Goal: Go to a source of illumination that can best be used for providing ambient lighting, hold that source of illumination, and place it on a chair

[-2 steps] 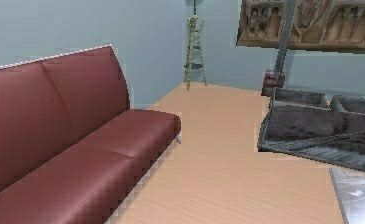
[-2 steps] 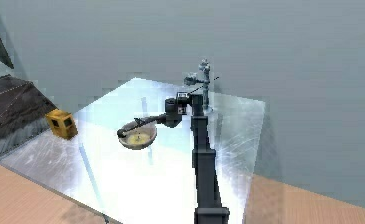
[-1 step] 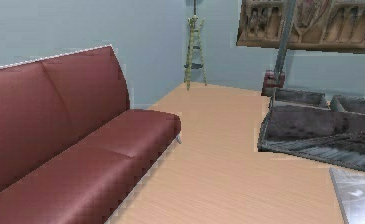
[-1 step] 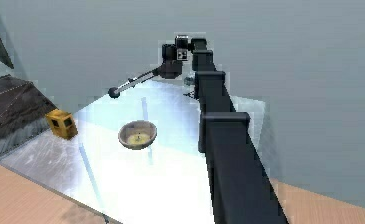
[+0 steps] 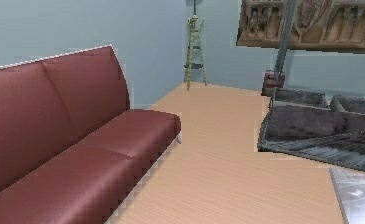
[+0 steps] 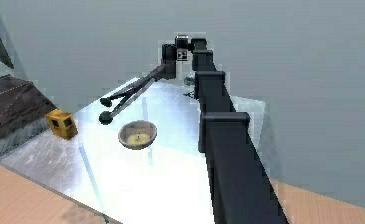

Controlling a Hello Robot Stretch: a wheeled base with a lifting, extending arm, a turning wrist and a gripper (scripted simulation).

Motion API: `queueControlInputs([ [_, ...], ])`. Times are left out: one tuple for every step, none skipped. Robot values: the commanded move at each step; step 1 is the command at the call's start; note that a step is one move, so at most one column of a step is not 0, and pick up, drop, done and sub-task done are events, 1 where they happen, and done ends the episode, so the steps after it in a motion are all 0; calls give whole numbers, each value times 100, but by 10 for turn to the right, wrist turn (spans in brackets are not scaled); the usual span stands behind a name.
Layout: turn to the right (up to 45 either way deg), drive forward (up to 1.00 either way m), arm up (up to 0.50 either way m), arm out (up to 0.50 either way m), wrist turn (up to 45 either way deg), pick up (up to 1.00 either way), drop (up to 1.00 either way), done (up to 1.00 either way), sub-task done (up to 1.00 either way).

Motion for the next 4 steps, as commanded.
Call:
queueControlInputs([
  [0, 0, 0, 0, -210, 0, 0, 0, 0],
  [0, 0, 0, -48, 0, 0, 0, 0, 0],
  [270, 0, 0, 0, 0, 0, 0, 0, 0],
  [0, 100, 0, 0, 0, 0, 0, 0, 0],
])
